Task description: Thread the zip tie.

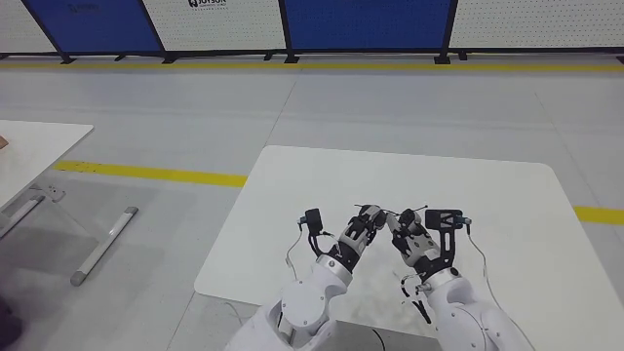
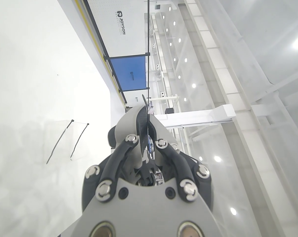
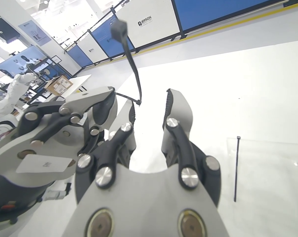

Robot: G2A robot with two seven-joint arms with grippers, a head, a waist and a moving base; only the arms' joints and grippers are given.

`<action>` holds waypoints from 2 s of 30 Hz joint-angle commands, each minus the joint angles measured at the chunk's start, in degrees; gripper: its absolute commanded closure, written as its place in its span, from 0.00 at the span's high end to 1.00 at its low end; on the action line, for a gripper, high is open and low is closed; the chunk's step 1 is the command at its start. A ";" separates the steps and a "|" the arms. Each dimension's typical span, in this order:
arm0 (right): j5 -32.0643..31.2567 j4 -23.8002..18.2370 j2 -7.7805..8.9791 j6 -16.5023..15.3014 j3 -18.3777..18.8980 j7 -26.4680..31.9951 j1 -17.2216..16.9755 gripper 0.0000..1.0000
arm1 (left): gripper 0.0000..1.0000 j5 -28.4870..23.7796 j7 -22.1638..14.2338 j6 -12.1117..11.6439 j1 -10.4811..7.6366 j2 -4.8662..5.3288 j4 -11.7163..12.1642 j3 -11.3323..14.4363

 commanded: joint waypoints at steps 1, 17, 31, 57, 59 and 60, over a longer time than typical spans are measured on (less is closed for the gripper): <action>-0.06 -0.04 -0.02 -0.05 -0.04 0.08 0.00 0.20 | 0.00 0.17 -0.03 -0.02 0.09 -0.01 -0.05 0.01; 0.61 -0.05 -0.02 -1.23 0.31 1.38 -0.22 0.00 | 0.00 0.37 0.45 -0.78 0.01 -0.30 -0.03 0.28; -0.27 0.58 0.01 -2.08 -0.15 3.11 -0.05 0.00 | 0.00 0.74 -0.06 -3.66 0.42 -0.43 -2.10 0.31; -0.82 1.62 0.10 -2.91 -0.01 4.46 0.17 0.00 | 0.00 2.64 -0.47 -3.67 1.16 -0.50 -6.54 0.19; -0.31 1.70 0.08 -2.92 0.13 4.43 0.18 0.00 | 0.00 3.75 0.22 -3.42 1.07 -0.51 -6.30 0.12; -0.02 1.66 0.07 -2.85 0.29 4.32 0.21 0.00 | 0.00 4.16 0.61 -3.17 0.98 -0.53 -6.00 0.11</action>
